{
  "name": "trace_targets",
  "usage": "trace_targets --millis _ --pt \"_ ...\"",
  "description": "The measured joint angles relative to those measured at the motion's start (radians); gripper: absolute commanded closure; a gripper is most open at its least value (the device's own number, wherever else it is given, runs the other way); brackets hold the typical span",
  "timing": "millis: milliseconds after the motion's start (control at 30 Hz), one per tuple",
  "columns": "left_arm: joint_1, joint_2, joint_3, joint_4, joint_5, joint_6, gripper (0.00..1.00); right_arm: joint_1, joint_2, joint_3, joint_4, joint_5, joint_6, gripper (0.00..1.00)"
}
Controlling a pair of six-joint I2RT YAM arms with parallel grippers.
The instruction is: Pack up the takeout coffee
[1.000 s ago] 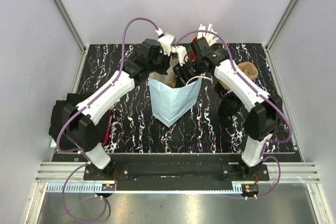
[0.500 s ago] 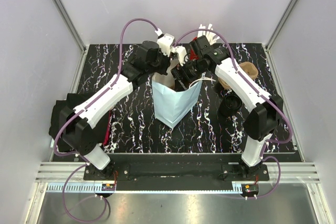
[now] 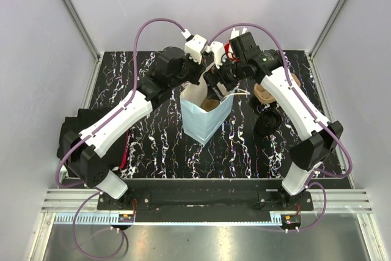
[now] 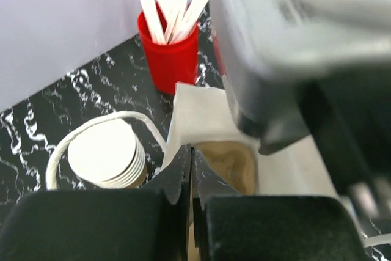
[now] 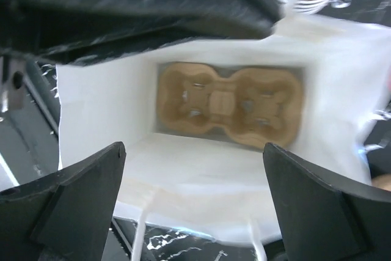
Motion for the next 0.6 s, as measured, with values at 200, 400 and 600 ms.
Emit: trace_targets --millis 200,400,600 --pt "-0.021 -0.015 0.003 0.047 0.026 0.016 0.85 -0.001 -0.006 0.079 -0.01 0.092 -0.013 0.0" --pt "-0.04 -0.024 0.03 0.084 0.046 0.043 0.8 0.0 -0.074 0.092 -0.018 0.194 -0.079 0.0" --pt "-0.037 -0.024 0.034 -0.002 0.04 0.059 0.64 0.003 -0.232 0.092 0.021 0.197 -0.157 0.0"
